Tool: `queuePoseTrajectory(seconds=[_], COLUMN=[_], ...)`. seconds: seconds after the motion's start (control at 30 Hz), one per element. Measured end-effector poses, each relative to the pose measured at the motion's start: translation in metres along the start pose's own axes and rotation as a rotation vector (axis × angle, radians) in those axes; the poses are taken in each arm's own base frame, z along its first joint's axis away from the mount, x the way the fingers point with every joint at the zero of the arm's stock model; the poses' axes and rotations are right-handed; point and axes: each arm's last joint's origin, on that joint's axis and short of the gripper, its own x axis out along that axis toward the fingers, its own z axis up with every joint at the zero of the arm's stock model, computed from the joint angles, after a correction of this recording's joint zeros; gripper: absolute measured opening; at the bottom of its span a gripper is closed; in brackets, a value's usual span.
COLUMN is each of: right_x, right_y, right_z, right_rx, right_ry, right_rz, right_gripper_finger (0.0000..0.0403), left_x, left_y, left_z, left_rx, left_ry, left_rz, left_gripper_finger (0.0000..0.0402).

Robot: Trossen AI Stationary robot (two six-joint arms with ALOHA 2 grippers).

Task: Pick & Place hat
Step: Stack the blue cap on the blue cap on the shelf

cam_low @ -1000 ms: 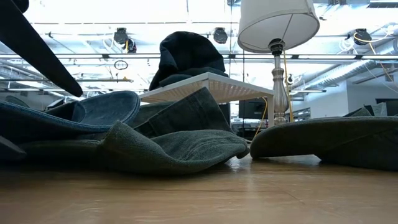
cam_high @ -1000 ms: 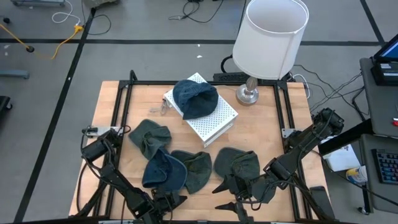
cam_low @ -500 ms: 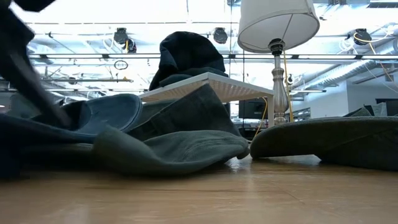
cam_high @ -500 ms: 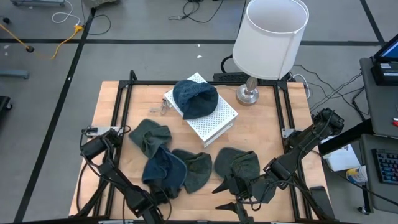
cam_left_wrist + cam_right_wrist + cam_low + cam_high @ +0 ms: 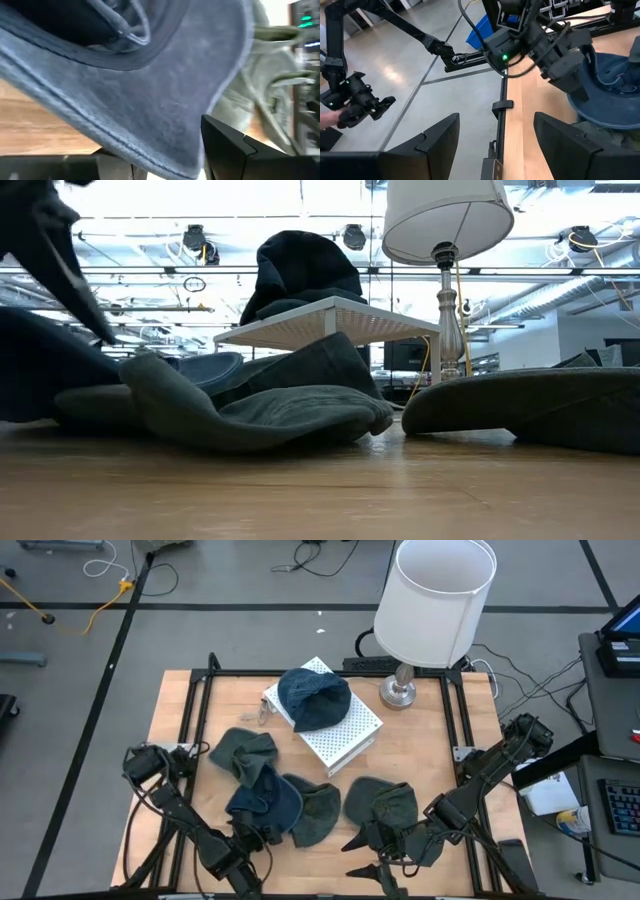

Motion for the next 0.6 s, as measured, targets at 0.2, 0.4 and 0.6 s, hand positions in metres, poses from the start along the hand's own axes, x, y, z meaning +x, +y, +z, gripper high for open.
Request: queuePoseTrajectory(seconds=[0.2,0.4,0.6], right_x=[0.002,0.004,0.005], right_y=[-0.005,-0.008,-0.005], right_z=[-0.008,-0.017,-0.015], right_rx=[0.01,0.034,0.014], right_ry=[0.022,0.033,-0.033], right_rz=[-0.011,0.005,0.114], right_gripper_finger=[0.0251,0.0251,0.0251], left_x=[0.007,0.014,0.008], left_y=[-0.006,-0.013,-0.022], left_z=[0.002,0.006,0.01], left_rx=[0.002,0.0,-0.021], left_ry=[0.008,-0.023,-0.001], left_rz=[0.035,0.015,-0.01], left_gripper_finger=[0.017,0.01,0.0016])
